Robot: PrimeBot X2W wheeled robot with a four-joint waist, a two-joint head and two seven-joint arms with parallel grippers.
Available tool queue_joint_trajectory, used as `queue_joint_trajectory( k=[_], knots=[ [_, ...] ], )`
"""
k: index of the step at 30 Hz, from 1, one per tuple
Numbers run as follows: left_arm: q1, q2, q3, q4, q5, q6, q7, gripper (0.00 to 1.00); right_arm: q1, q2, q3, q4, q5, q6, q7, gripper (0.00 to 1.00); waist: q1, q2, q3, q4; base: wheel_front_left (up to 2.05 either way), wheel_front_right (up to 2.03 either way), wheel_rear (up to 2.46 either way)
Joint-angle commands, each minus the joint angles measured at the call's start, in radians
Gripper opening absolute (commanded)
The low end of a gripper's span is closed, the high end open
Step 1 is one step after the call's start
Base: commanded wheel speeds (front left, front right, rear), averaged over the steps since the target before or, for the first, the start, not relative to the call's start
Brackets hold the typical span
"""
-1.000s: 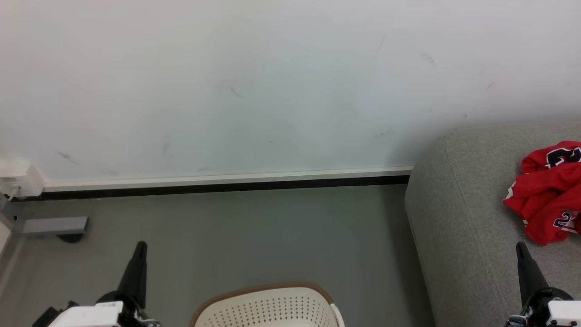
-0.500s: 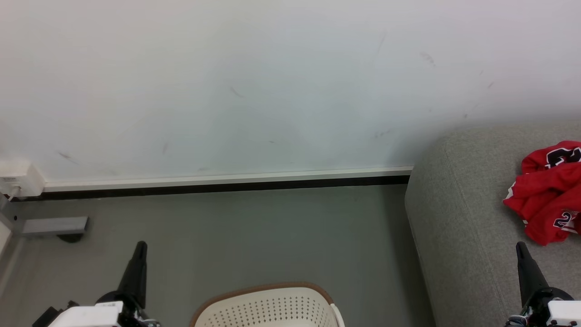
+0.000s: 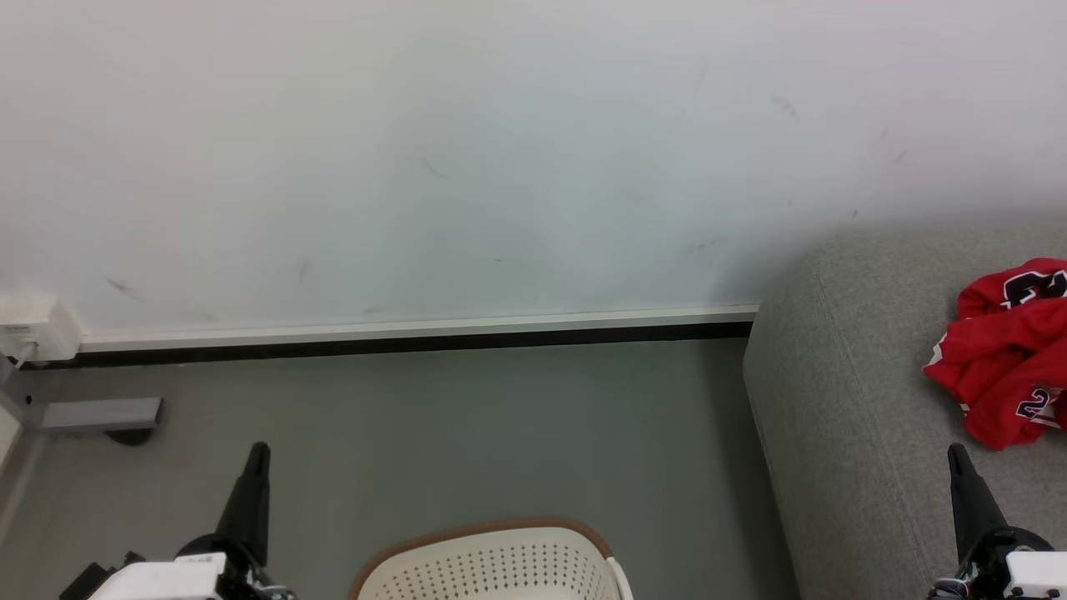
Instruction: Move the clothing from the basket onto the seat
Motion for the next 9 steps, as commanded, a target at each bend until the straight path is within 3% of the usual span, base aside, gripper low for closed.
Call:
queue_joint_trajectory(
  k=[1,9],
  knots=[
    [-0.007,0.002,0.003,-0.004,-0.014,-0.005,0.004,0.00,-0.012,0.001,-0.005,-0.005,0.000,-0.002,0.004,0.00,0.0000,0.0000,0.000,0.000,0.00,0.00,0.00],
    [-0.007,0.002,0.002,-0.004,-0.014,-0.005,0.004,0.00,-0.012,0.001,-0.005,-0.005,0.000,-0.002,0.004,0.00,0.0000,0.0000,0.000,0.000,0.00,0.00,0.00]
  ],
)
